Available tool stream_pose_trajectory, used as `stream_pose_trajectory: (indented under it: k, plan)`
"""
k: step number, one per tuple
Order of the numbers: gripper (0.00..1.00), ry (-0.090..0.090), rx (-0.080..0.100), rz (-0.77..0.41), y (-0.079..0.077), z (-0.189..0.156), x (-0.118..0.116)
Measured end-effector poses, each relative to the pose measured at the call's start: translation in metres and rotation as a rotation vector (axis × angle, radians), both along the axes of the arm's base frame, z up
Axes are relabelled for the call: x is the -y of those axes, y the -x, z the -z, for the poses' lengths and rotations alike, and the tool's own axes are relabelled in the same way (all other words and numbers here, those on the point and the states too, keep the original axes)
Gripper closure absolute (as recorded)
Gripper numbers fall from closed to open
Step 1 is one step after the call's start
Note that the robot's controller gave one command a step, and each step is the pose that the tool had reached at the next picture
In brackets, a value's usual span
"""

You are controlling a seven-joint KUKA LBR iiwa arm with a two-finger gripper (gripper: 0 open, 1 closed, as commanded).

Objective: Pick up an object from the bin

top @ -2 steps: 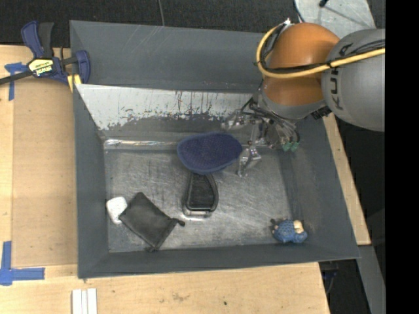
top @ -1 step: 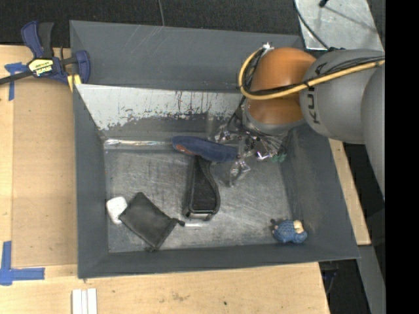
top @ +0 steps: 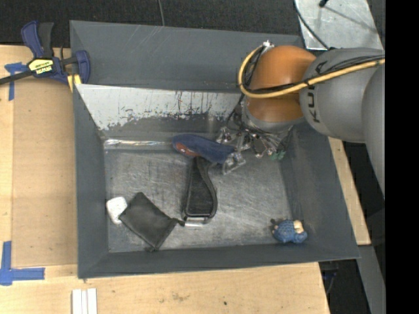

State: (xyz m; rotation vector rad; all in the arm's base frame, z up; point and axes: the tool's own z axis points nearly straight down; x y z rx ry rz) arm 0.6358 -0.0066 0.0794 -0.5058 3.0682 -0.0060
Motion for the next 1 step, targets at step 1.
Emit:
stream_pose_trajectory:
  k: [1]
  plan:
    - [1.00,0.007,-0.019,-0.224,0.0301,-0.1744,0.0180]
